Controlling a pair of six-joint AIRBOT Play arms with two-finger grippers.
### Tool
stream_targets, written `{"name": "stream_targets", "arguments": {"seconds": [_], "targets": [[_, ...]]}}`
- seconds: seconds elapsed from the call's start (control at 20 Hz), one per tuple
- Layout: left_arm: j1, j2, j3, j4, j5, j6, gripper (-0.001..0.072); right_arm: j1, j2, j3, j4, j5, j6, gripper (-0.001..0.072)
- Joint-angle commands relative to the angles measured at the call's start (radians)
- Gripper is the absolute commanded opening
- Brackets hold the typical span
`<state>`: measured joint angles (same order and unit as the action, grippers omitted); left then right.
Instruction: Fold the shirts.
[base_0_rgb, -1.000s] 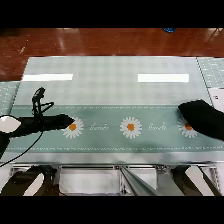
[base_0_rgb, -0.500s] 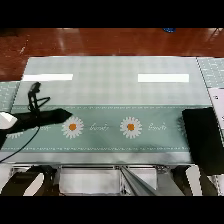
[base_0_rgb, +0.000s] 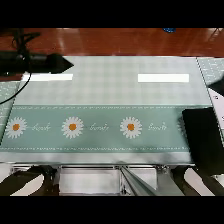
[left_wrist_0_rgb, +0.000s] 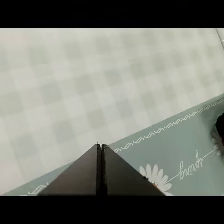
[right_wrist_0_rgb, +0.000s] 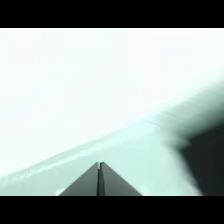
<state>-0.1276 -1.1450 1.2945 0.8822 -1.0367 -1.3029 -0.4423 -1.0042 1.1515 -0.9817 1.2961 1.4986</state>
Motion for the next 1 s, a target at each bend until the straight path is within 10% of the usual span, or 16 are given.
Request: {"name": "stream_targets", "arguments": {"seconds": [0.0,0.15,0.95], "targets": [[-0.110,-0.103,0.126,0.227,-0.032,-0.087,0.0016,0.390,-0.103,0.046,-0.131,-0.159,-0.014,0.0031],[-0.075,-0.124,0.031,0.431,-0.018,-0.242,0.0017,0.493,-0.225,0.046,-0.318,-0.176,0.066,0.0032],[-0.034,-0.155,0.012,0.428,-0.052,-0.239,0.0017,0.481,-0.326,0.046,-0.330,-0.214,0.067,0.0032]]}}
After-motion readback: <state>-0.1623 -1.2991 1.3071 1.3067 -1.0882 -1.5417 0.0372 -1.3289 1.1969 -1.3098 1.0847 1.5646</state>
